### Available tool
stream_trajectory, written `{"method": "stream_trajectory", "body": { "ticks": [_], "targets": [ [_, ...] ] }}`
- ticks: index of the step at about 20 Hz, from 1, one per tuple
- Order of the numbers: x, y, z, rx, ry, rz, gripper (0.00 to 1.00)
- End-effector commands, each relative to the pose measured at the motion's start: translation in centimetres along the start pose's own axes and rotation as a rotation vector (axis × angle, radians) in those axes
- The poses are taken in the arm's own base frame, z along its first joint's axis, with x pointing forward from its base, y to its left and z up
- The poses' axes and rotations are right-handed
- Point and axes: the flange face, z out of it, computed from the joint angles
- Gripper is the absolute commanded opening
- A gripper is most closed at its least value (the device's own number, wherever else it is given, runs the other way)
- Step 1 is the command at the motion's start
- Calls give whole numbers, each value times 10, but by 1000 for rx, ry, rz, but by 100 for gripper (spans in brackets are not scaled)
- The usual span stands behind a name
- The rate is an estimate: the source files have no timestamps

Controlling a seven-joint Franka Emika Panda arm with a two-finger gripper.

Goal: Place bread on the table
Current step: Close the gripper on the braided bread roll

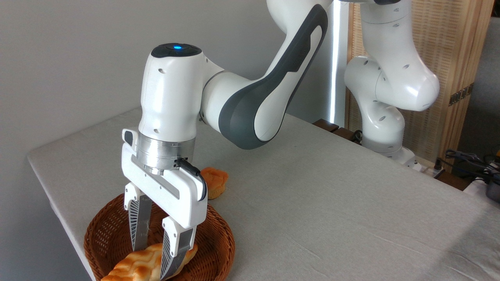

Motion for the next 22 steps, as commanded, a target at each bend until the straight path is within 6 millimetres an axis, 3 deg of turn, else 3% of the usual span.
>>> {"method": "stream_trajectory", "body": {
  "ticks": [1,8,9,11,13,22],
  "targets": [
    [4,6,12,-8,9,23,100],
    [5,6,16,-6,9,35,99],
    [5,6,16,-5,10,37,89],
    [5,6,14,-4,15,50,58],
    [4,4,14,-2,14,80,40],
    [4,3,13,-3,19,97,39]
  ]
}}
